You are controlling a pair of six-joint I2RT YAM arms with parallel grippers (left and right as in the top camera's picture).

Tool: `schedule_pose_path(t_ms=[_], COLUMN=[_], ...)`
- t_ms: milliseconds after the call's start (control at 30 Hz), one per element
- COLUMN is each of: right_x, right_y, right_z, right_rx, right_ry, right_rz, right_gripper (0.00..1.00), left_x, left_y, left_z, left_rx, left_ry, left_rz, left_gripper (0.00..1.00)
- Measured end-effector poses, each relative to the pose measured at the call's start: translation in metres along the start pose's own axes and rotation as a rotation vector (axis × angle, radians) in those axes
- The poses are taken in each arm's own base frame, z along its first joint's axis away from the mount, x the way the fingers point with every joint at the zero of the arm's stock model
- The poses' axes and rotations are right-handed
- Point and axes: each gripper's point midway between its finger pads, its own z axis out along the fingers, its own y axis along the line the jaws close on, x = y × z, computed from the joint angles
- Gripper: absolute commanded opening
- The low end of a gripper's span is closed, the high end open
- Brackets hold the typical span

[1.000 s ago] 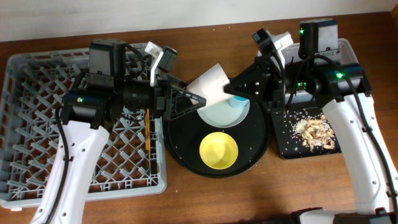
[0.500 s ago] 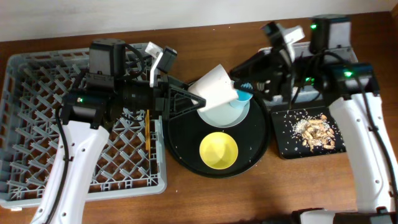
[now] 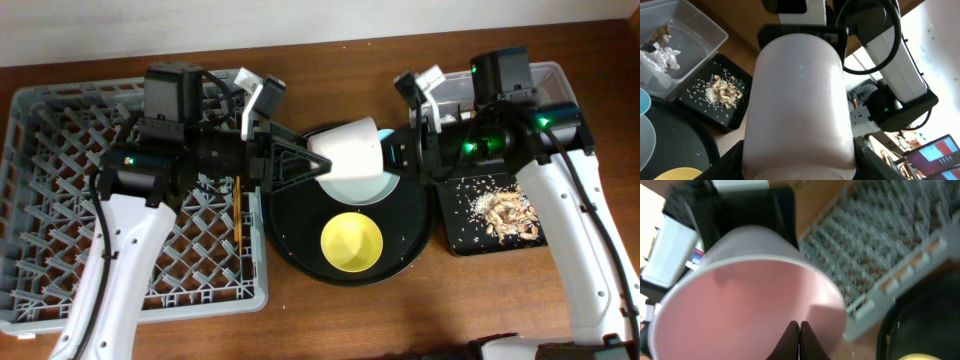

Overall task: Sort waste into correct bins and load items into the dishwasher rack
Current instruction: 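Place the pink cup upside down in the rack with the left gripper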

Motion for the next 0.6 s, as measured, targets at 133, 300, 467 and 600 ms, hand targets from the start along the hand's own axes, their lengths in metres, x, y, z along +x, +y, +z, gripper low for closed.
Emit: schedule_pose_path(t_ms=[133,300,467,600], right_x=[0.006,0.006,0.036,0.042], right_y=[-0.009,-0.047,-0.092,-0.106], right_z=[-0.001,-0.042,-0.074,-0.081], right_rx=[0.054,0.227,0.514,0.587], right_ry=[0.021,-0.035,0.048,0.081], right_rz=[-0.015,0.071,0.185,0.194], right_gripper=[0.04,0.04,0.05,0.04], left_x=[-0.007,-0.009,0.009,0.011], left_y=[0.010,0.041,0.135,0.174], left_z=[-0.016,-0.042,-0.124,-0.191], left_rx=[-0.037,-0.192,-0.806,-1.238], left_ry=[-0.039,-0.087,-0.147,-0.228], left_rz=[-0.007,-0.075,-0.250,-0.303], left_gripper=[0.44,0.44,0.44,0.44])
